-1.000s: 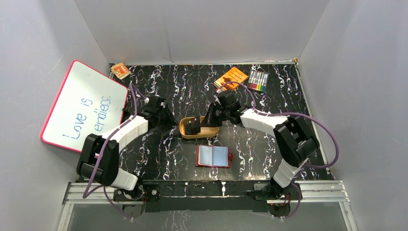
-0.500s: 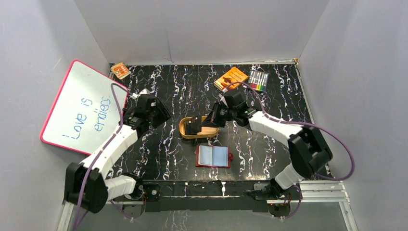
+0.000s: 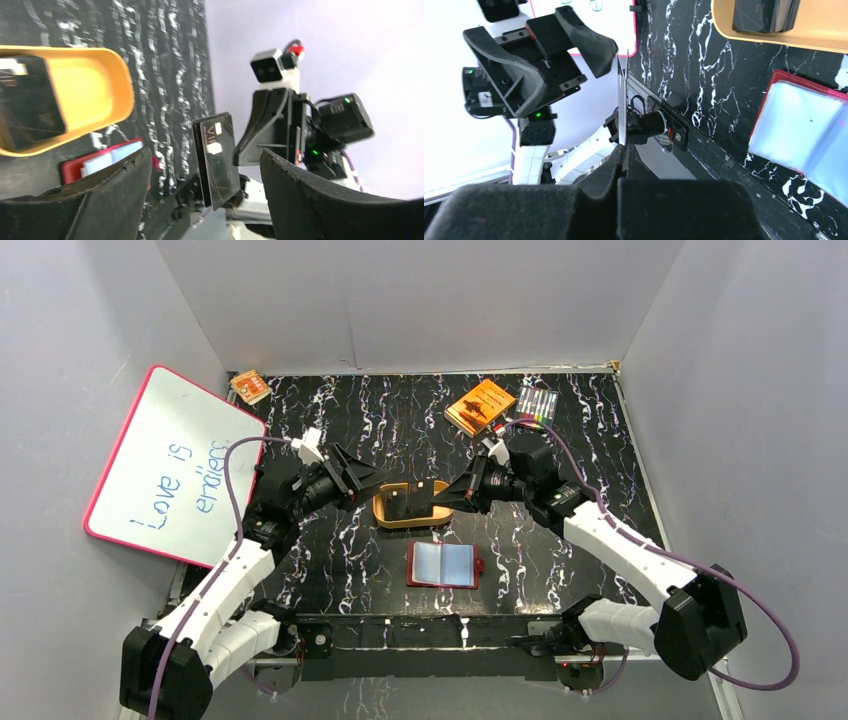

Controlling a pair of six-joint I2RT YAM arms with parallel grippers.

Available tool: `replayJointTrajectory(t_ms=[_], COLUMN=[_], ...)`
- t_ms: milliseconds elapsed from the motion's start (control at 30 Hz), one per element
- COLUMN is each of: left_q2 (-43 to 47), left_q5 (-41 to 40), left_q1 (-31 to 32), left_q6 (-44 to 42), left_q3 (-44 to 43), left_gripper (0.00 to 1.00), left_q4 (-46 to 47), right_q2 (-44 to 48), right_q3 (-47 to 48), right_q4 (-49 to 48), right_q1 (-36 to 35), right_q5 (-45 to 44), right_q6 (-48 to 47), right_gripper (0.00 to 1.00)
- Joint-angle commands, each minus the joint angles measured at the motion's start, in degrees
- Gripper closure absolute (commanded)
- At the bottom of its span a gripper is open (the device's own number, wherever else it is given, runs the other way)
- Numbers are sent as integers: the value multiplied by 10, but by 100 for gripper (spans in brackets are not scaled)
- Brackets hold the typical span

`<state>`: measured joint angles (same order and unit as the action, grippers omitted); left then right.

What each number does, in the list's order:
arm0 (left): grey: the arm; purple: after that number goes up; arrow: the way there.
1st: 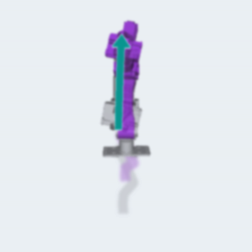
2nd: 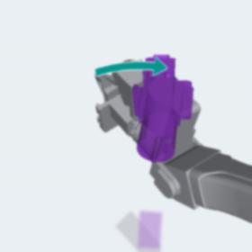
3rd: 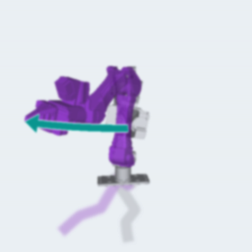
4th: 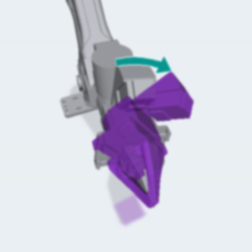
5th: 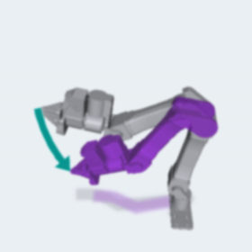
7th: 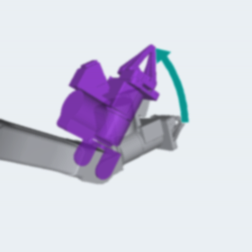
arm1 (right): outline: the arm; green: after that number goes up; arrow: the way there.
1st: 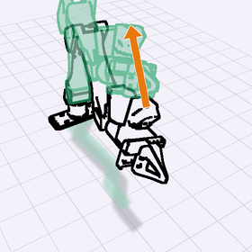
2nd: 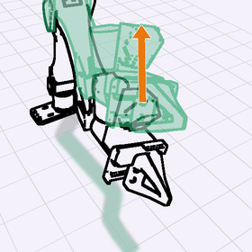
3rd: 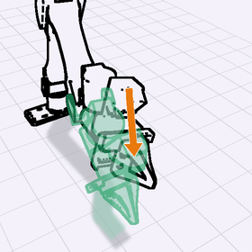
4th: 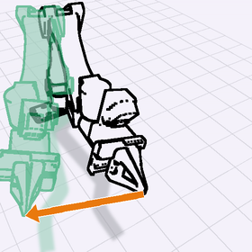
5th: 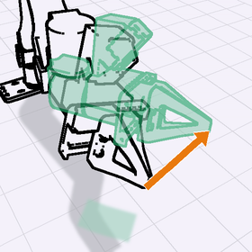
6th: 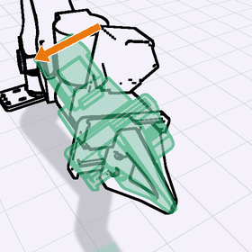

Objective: Put the credit cards into the card holder
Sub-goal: Pick up the credit card from the storage box.

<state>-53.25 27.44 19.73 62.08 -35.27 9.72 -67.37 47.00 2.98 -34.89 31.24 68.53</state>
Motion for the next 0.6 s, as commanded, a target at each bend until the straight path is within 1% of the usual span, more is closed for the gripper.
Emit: replayJointTrajectory(t_ms=[0,133,300,367,567], left_q2=[-8,-38,-53,-65,-81], left_q5=[146,191,201,209,214], left_q1=[-1,0,0,1,6], left_q6=[87,109,116,119,115], left_q3=[26,29,30,30,40], left_gripper=[23,24,26,26,27], left_q4=[189,230,241,243,244], right_q2=[27,30,29,29,31], right_q3=[-1,-2,-4,-6,-8], right_q4=[-15,-21,-25,-46,-59], right_q1=[1,1,1,1,1], right_q5=[21,23,27,29,31], right_q6=[6,-2,-3,0,0], right_gripper=[100,100,100,100,100])
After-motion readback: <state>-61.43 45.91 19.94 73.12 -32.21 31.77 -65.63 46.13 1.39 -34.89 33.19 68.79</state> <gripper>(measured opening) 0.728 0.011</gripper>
